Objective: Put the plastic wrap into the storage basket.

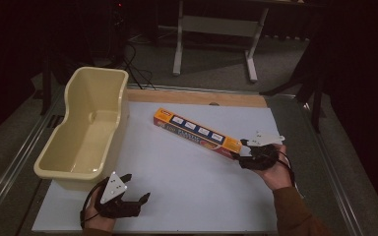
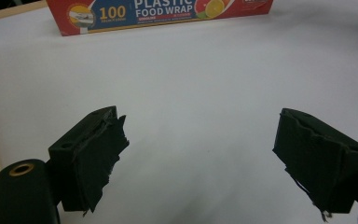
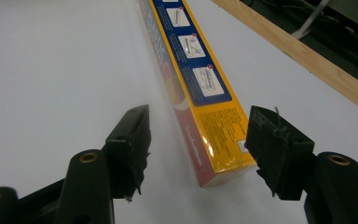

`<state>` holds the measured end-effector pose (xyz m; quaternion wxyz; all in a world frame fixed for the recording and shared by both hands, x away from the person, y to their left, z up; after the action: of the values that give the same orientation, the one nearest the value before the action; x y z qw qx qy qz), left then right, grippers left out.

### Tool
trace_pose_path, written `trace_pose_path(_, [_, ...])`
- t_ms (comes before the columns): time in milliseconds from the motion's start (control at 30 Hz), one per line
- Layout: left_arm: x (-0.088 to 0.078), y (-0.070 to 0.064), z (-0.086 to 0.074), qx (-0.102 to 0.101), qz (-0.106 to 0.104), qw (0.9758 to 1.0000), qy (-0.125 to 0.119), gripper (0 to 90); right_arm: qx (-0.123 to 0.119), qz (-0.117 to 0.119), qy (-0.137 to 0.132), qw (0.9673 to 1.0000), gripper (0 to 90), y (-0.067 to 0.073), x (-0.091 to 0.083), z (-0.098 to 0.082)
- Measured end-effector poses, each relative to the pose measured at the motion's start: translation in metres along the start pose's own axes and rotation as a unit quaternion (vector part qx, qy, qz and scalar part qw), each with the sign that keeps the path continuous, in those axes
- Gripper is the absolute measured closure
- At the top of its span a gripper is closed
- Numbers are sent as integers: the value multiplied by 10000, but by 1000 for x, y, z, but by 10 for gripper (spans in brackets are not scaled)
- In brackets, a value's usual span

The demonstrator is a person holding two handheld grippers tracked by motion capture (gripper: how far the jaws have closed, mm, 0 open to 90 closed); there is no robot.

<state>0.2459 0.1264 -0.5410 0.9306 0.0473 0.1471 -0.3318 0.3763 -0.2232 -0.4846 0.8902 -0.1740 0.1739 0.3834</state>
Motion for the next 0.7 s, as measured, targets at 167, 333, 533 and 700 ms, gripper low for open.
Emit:
trace_pose_path(167, [0,0,0,22,-1,10000,-10,149,-1,128,77,9999,403,-3,9,1])
trace_pose_path(333, [1,-1,0,23,-3,10000,-8,149,-99,216,229,9995,406,-4,20,3])
trace_pose_path(533, [1,-1,1,26,-5,10000,-6,149,-137,260,326,9990,413,-6,31,10])
trace_pose_path(700, [1,-1,1,38,-26,10000,-8,149,-221,307,391,9985,415,-6,41,18])
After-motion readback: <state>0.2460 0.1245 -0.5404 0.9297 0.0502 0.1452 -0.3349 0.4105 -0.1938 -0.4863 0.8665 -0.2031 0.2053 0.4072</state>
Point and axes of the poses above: each handheld gripper's, and its own axes: x roughly forward along the jaws, z roughly out of its top, y roughly to its left, the point moved 7 cm from there along x, roughly forward along the jaws, and after that the axes turned 13 degrees about -y, right-handed, at the moved point
